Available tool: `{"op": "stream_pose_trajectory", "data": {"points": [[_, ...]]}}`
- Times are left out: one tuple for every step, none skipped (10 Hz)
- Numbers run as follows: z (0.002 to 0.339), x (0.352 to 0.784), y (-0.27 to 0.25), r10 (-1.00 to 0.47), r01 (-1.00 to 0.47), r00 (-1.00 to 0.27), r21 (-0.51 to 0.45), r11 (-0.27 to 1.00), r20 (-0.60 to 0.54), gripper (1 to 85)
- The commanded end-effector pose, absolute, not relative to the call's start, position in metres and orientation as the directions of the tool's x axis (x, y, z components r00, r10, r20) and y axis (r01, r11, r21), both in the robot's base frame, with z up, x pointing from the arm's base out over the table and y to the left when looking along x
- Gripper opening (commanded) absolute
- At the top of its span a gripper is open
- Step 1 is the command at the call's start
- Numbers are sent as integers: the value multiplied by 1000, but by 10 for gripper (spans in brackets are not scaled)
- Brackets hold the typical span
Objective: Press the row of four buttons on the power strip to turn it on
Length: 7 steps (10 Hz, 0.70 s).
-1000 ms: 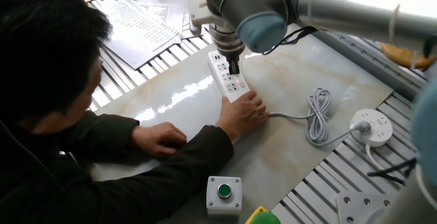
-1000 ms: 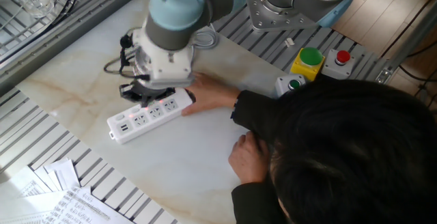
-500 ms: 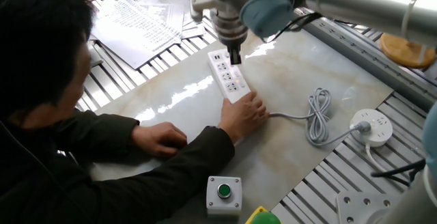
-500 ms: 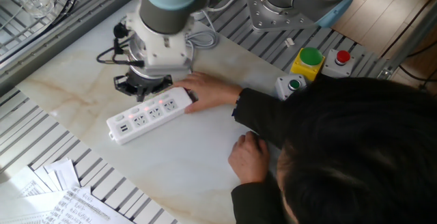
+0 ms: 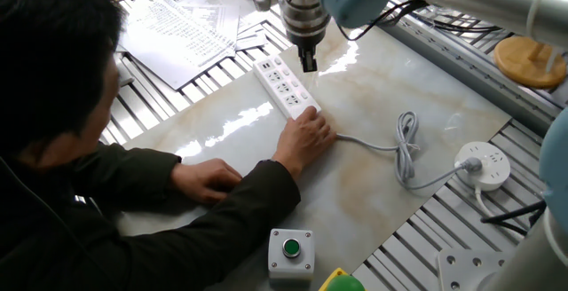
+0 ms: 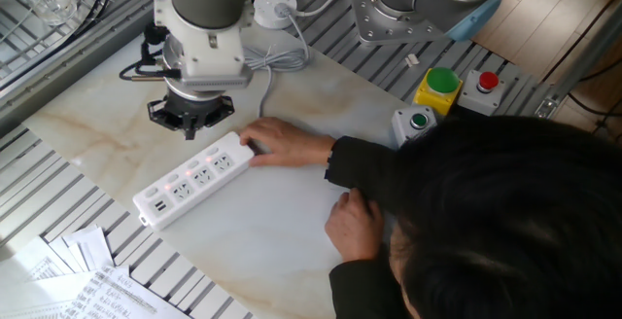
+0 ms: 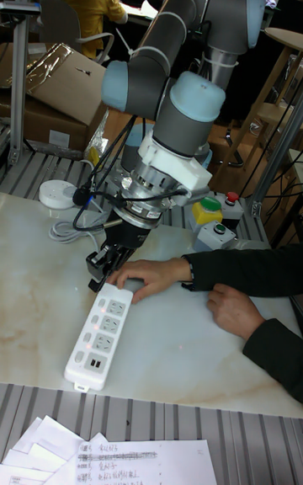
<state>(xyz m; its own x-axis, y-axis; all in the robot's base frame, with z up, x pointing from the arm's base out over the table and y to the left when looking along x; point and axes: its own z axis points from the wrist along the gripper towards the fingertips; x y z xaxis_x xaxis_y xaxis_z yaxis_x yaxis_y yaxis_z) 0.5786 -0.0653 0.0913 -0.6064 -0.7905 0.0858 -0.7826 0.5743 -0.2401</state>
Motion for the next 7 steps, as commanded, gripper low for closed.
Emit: {"op": "stream_pose_trajectory", "data": {"points": [[98, 564, -53, -760, -753, -648, -189, 630, 52, 10], [98, 565, -54, -755, -748, -653, -196, 634, 49, 10], [97, 563, -49, -740, -732, -672, -181, 657, 36, 10], [96, 566, -44, -721, -712, -692, -173, 681, 9, 10], [96, 567, -39, -695, -684, -719, -166, 710, -14, 10], [97, 571, -44, -700, -686, -714, -189, 702, -11, 10], [97, 572, -43, -697, -683, -717, -187, 706, -17, 10]]}}
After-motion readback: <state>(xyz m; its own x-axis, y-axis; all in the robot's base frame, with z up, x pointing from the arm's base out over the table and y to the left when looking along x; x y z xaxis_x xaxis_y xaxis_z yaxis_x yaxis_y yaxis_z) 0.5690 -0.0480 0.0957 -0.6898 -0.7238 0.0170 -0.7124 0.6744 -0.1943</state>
